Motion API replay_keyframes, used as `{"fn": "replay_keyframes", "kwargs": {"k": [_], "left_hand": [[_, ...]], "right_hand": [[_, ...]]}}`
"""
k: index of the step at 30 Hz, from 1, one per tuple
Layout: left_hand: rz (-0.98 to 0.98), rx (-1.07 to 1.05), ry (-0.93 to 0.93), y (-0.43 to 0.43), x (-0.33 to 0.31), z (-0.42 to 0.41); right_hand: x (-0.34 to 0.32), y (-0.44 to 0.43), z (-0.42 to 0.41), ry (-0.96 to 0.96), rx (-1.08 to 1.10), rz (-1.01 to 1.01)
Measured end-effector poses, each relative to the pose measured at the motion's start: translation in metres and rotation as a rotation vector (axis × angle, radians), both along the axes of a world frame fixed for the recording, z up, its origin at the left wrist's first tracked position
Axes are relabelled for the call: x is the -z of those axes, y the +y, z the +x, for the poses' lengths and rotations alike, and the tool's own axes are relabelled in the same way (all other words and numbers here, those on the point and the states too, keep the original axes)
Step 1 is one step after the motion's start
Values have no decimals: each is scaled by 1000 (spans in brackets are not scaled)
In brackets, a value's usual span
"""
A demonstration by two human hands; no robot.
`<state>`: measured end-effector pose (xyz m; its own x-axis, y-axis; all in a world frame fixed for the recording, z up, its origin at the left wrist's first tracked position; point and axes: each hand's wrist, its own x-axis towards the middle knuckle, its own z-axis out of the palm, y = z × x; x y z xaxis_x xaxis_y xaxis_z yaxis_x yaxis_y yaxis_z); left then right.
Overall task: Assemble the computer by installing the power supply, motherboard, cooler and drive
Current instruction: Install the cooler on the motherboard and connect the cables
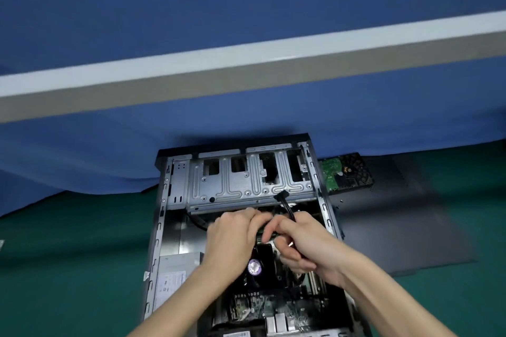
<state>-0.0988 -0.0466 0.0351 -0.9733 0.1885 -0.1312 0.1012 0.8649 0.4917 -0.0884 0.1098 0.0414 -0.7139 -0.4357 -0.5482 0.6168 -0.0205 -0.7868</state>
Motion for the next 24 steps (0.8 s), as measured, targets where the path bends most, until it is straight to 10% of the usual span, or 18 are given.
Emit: {"fn": "replay_keyframes", "kwargs": {"k": [3,9,18,24], "left_hand": [[769,-252,-345,25,-42,-6],[1196,-529,-564,56,-63,-39],[1073,-572,-498,76,-19,-89],[973,-551,-576,65,27,-97]], "right_hand": [[-17,-8,-6,83,-3,72],[-32,-8,-22,177,65,127],[24,89,-92,406,338,839],[92,134,-144,298,-460,1333]]}}
